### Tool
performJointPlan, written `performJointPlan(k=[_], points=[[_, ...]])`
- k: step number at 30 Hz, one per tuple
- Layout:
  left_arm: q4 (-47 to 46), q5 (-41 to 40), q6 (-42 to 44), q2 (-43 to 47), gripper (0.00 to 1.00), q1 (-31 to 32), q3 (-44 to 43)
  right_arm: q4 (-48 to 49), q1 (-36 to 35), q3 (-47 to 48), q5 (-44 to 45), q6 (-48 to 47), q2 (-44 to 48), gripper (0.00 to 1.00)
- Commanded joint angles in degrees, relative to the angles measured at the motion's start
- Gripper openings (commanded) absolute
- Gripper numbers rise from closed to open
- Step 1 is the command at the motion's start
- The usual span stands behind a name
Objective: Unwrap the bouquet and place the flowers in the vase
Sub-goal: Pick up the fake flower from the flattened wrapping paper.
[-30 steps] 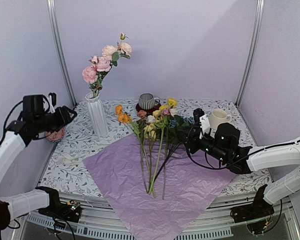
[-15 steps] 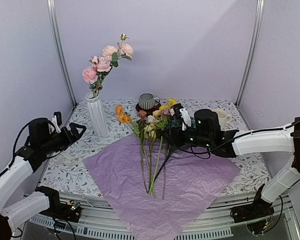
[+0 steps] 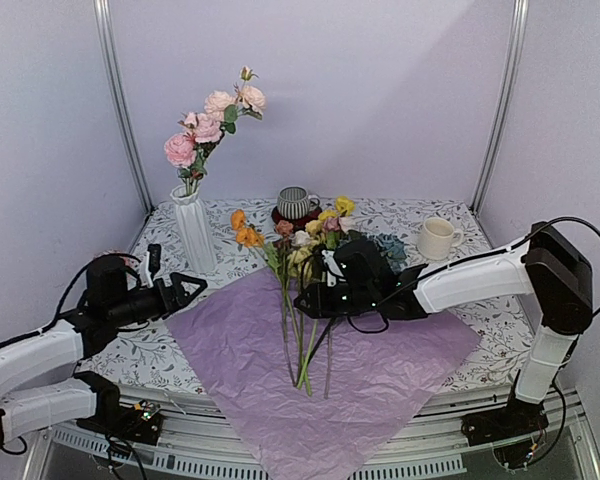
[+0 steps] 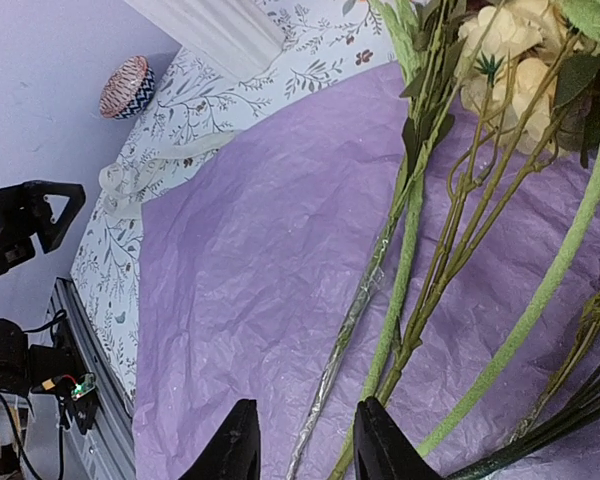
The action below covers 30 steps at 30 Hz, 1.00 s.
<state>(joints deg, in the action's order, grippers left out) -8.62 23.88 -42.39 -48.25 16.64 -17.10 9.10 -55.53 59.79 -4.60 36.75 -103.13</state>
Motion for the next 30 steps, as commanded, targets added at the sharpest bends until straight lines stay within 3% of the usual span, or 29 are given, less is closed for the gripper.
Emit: performJointPlan(k=[1, 12, 18, 30], points=[[-9.4, -6.4, -0.2, -2.5, 0.90, 9.6, 0.8, -2.1, -0.7, 2.7, 3.5, 4.1, -2.8, 0.34], [-12.7, -15.4, -1.9, -23.7, 0.80, 27.0, -6.3, -4.4, -0.7, 5.1, 4.1, 6.1, -6.9, 0.32], [-7.3, -17.6, -2.5, -34.5, 0.71, 29.7, -14.9, -6.1, -0.6, 6.9, 4.8, 6.7, -9.8, 0.33], [-2.1, -20.1, -2.9, -43.8, 0.67, 31.3, -22.9, -4.7, 0.0, 7.3, 4.2, 7.7, -11.5, 0.27]])
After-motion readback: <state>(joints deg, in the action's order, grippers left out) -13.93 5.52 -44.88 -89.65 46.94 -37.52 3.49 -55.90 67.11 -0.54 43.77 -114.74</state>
